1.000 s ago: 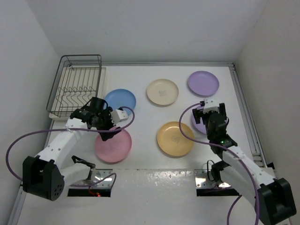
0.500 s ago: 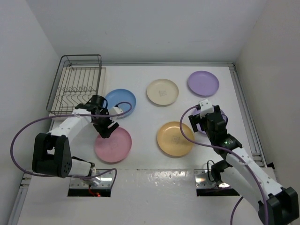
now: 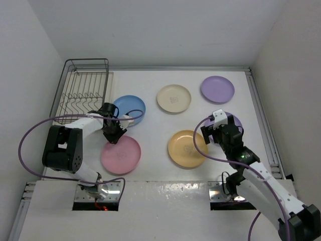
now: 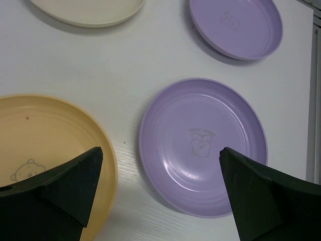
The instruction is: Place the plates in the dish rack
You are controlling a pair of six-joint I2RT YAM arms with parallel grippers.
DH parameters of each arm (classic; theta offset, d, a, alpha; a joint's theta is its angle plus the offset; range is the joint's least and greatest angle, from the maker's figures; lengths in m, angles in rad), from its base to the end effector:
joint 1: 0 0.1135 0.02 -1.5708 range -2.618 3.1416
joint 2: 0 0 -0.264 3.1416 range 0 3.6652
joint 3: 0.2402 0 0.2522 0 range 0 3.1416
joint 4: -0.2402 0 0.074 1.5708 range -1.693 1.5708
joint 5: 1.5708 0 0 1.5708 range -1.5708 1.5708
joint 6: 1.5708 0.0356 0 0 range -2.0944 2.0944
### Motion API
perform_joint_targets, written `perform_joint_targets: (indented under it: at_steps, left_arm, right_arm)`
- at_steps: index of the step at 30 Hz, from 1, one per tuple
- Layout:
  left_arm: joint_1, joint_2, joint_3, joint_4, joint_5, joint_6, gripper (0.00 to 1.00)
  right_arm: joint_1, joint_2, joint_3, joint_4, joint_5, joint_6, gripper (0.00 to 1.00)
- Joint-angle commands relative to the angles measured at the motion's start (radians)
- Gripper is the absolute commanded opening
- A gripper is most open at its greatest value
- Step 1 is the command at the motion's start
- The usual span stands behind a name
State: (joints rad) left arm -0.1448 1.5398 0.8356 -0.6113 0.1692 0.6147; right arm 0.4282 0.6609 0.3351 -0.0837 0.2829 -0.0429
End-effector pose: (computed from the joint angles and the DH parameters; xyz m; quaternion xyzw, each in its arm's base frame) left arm 0.2613 -0.0442 0.1590 0.3764 0.9139 -0.0520 0.1429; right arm 0.1516 0.0583 0.2109 -0.1180 0.8229 -0.0117 0.5556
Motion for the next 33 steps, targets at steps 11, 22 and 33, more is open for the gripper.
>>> perform_joint_targets:
  at_steps: [11, 22, 33]
  left_arm:
    - [-0.002, -0.167, 0.089, -0.189, 0.128, -0.038, 0.0]
    - [-0.002, -0.264, 0.563, -0.438, 0.121, -0.118, 0.0]
    - [0.217, -0.198, 0.884, -0.144, -0.716, -0.337, 0.0]
  right_arm:
    - [0.038, -0.036, -0.028, 0.154, 0.1, 0.199, 1.0]
    - [0.038, 0.047, 0.074, 0.028, -0.048, 0.244, 0.88]
    - [0.037, 0.068, 0.065, 0.179, 0.032, 0.261, 0.77]
